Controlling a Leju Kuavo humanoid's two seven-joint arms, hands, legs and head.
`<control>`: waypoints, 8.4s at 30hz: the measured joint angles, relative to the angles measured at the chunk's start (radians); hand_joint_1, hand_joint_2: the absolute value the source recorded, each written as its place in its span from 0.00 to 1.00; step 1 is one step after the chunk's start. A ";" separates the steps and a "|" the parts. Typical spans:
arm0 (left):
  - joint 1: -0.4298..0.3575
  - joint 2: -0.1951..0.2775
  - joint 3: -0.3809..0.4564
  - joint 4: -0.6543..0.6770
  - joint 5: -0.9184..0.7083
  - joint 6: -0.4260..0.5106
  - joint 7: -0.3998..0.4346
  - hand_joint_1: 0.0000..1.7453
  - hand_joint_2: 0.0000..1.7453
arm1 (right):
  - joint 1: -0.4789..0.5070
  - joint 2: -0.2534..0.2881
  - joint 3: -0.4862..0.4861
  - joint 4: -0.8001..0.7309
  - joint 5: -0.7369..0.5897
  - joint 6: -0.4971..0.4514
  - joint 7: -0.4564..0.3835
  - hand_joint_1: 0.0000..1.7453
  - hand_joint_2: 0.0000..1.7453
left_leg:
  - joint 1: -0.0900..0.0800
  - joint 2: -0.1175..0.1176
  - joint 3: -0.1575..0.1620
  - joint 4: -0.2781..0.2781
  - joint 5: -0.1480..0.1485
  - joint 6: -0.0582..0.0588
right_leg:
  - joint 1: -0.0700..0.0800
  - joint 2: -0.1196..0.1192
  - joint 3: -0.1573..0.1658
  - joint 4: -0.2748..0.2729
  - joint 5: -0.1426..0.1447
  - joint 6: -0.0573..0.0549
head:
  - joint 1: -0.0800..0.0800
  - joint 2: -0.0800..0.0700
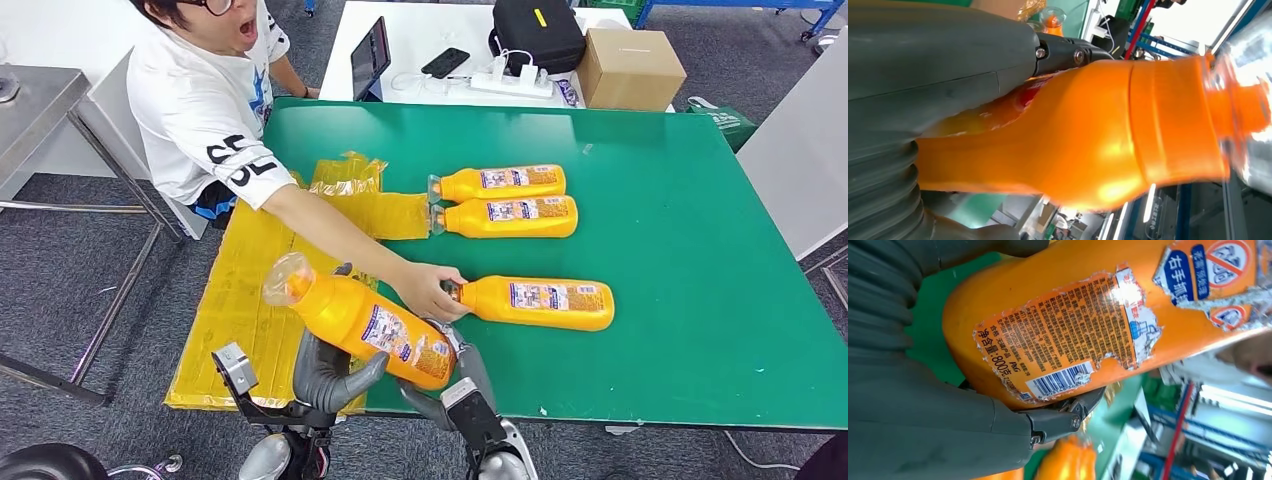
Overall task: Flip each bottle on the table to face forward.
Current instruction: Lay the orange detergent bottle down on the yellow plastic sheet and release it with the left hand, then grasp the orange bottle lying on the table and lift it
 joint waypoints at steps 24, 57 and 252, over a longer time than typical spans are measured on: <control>0.004 0.012 -0.002 0.043 -0.097 0.042 0.017 0.11 1.00 | -0.090 0.043 0.098 0.295 0.054 0.028 0.009 1.00 1.00 | 0.000 0.000 0.000 0.000 0.000 0.000 | 0.000 0.000 0.000 0.000 0.000 0.000 | 0.000 0.000; -0.011 0.052 0.013 0.076 -0.129 -0.137 0.047 1.00 1.00 | -0.070 0.051 0.101 0.298 0.036 0.036 -0.006 0.00 0.00 | 0.000 0.000 0.000 0.000 0.000 0.000 | 0.000 0.000 0.000 0.000 0.000 0.000 | 0.000 0.000; -0.292 0.078 0.319 0.160 -0.520 0.561 -0.152 0.00 1.00 | 0.005 -0.032 -0.014 -0.284 0.202 -0.126 0.239 0.00 1.00 | 0.000 0.006 -0.003 0.000 0.005 -0.006 | 0.000 0.006 -0.007 0.001 0.007 -0.009 | 0.000 0.000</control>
